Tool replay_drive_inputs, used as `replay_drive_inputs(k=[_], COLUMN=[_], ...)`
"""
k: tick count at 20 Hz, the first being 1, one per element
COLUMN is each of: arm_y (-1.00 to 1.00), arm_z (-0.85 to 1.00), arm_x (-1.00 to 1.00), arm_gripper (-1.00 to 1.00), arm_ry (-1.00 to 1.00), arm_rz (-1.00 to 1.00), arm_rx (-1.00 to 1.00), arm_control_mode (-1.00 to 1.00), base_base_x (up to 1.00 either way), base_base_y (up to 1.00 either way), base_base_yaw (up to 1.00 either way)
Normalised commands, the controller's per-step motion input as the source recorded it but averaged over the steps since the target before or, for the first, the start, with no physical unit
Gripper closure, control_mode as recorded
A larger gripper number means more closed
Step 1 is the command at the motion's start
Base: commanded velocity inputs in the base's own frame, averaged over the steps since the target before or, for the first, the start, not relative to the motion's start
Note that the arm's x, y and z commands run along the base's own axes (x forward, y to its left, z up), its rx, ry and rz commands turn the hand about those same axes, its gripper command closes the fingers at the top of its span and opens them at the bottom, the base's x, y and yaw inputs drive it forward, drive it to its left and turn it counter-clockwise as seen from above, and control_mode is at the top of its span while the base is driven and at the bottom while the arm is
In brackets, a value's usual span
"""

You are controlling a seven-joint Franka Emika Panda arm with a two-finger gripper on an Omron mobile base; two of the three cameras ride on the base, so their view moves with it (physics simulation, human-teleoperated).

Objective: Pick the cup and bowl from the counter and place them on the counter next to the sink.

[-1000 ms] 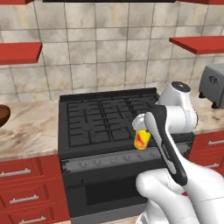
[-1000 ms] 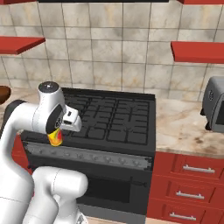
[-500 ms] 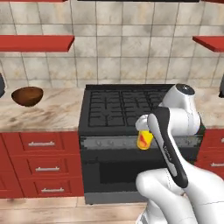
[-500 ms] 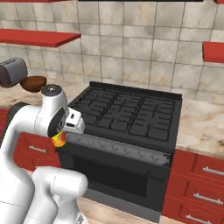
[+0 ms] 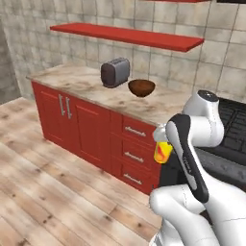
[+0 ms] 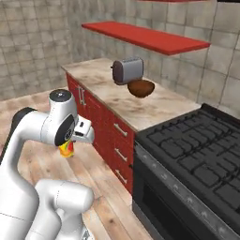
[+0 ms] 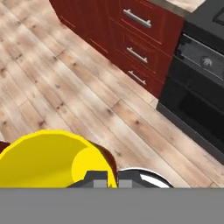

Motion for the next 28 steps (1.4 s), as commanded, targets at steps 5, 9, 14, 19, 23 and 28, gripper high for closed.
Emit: replay_drive_inputs(k=[5, 9, 14, 19, 23, 28], arm_y=[0.00, 0.00, 0.00, 0.00, 0.00, 0.00], arm_z=[0.00, 0.00, 0.00, 0.00, 0.00, 0.00], arm_x=[0.00, 0.00, 0.00, 0.00, 0.00, 0.00], arm_gripper=[1.00, 1.00, 1.00, 1.00, 1.00, 1.00], arm_ry=[0.00, 0.00, 0.00, 0.00, 0.00, 0.00], arm_rz=[0.00, 0.00, 0.00, 0.00, 0.00, 0.00], arm_rx=[0.00, 0.00, 0.00, 0.00, 0.00, 0.00], arm_control_mode=[1.00, 1.00, 1.00, 1.00, 1.00, 1.00], base_base_x=[0.00, 0.00, 0.00, -0.03, -0.13, -0.25], base_base_y=[0.00, 0.00, 0.00, 0.00, 0.00, 0.00], base_base_yaw=[1.00, 1.00, 1.00, 0.99, 0.98, 0.95])
